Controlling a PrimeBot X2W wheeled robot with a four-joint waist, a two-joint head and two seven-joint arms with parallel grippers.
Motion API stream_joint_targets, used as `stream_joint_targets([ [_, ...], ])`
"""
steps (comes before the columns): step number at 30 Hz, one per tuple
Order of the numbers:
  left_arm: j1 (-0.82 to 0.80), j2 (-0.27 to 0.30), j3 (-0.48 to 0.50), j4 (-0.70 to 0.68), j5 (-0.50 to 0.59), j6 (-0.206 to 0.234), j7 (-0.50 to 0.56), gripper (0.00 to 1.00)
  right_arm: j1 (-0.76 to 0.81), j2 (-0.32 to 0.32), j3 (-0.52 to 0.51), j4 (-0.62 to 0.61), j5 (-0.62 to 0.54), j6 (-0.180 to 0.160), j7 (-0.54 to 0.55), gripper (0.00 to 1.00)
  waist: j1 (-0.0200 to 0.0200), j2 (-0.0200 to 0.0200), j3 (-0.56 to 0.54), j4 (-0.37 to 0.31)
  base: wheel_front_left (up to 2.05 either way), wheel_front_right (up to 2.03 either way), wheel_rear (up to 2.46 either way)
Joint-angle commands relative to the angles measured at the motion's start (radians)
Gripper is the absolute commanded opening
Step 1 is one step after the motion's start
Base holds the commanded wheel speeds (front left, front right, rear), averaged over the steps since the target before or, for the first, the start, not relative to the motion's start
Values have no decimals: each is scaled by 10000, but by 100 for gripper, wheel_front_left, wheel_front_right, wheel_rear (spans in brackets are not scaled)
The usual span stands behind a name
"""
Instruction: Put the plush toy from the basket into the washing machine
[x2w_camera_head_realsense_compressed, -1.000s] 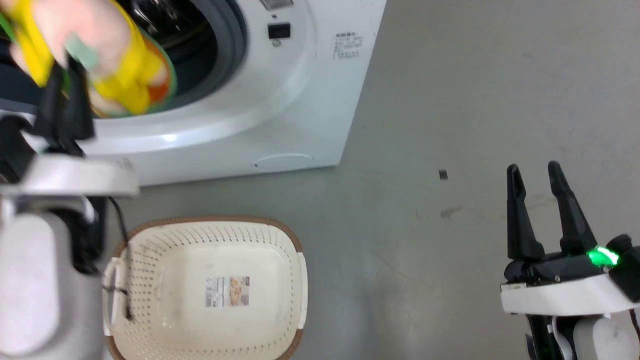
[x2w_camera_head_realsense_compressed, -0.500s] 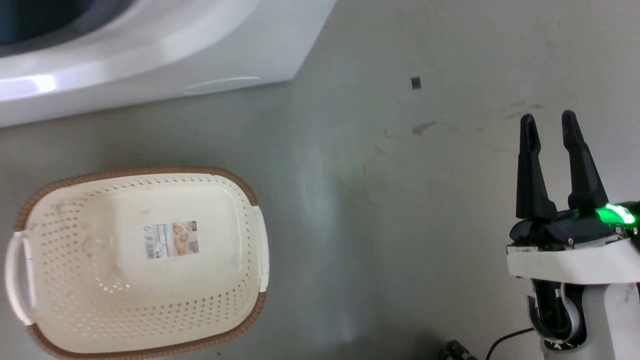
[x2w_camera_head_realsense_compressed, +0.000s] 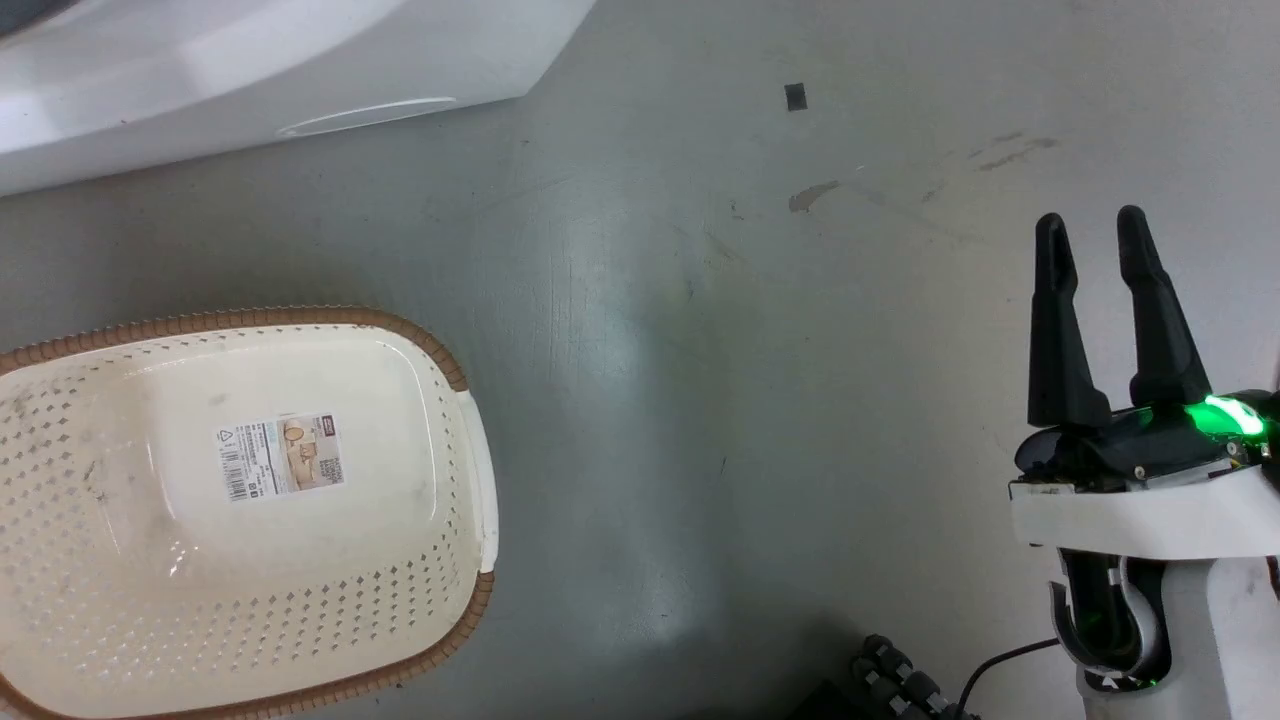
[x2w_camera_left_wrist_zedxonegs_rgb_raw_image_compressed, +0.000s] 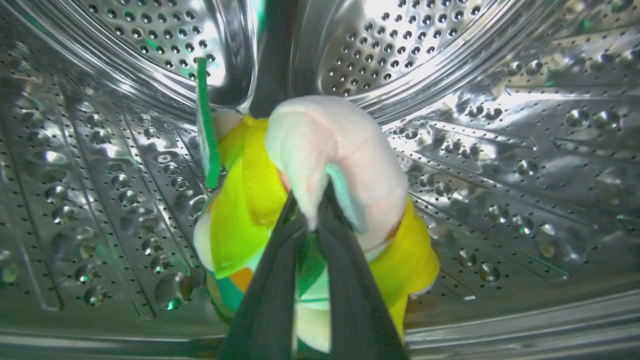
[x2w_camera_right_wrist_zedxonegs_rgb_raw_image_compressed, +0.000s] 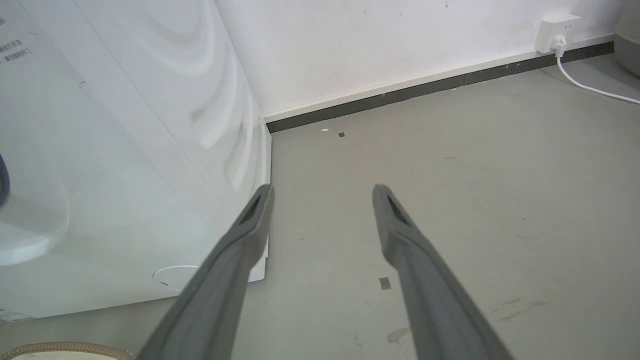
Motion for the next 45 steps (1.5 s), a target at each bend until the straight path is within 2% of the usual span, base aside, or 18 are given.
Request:
stream_joint_targets([
  [1,-88,76,-207,290,171,-46,-84,0,-185,-3,-53,-38,-1,6,-44,100,-2,0,10,36,0,0,0],
  [4,-72,248,-879,690,691,-181,-331,0,-236,-3,-88,-42,-104,6,-44,100,-2,0,13,109,0,0,0],
  [5,-101,207,-907,838,656,-197,-432,22,-264,-3,-60,-57,-206,6,-44,100,-2,0,2,135,0,0,0],
  [6,-125,160,-940,972,625,-212,-562,90,-279,-3,-44,-60,-285,6,-44,100,-2,0,-22,166,0,0,0],
  [7,-147,121,-989,1113,611,-230,-702,100,-289,-3,-37,-57,-305,6,-44,100,-2,0,-56,193,0,0,0],
  [12,-16,-34,-1255,1762,627,-282,-1628,100,-233,-3,-118,21,-386,6,-44,100,-2,0,-532,425,0,0,0],
  [19,885,-552,-1363,2399,278,-349,-3179,100,210,-3,-197,251,-803,6,-44,100,-2,0,-2135,950,0,0,0],
  [21,1037,-639,-1378,2441,216,-362,-3300,100,317,-3,-158,295,-887,6,-44,100,-2,0,-2353,1021,0,0,0],
  [28,2727,-1310,-2021,2069,298,-425,-3768,100,1037,-3,-175,580,-1292,6,-44,100,-2,0,-4222,1612,0,0,0],
  [31,3577,-1572,-2108,1485,238,-371,-3809,100,1319,-3,-35,693,-1438,6,-44,100,-2,0,-4874,1783,0,0,0],
  [36,5599,-2154,-1923,-435,-166,-143,-3819,100,1738,-3,-137,794,-1477,6,-44,100,-2,0,-5940,2026,0,0,0],
  [45,9767,-3165,-1685,-4200,-541,703,-3821,100,2469,-3,-391,838,-1557,6,-44,100,-2,0,-7137,2355,0,0,0],
])
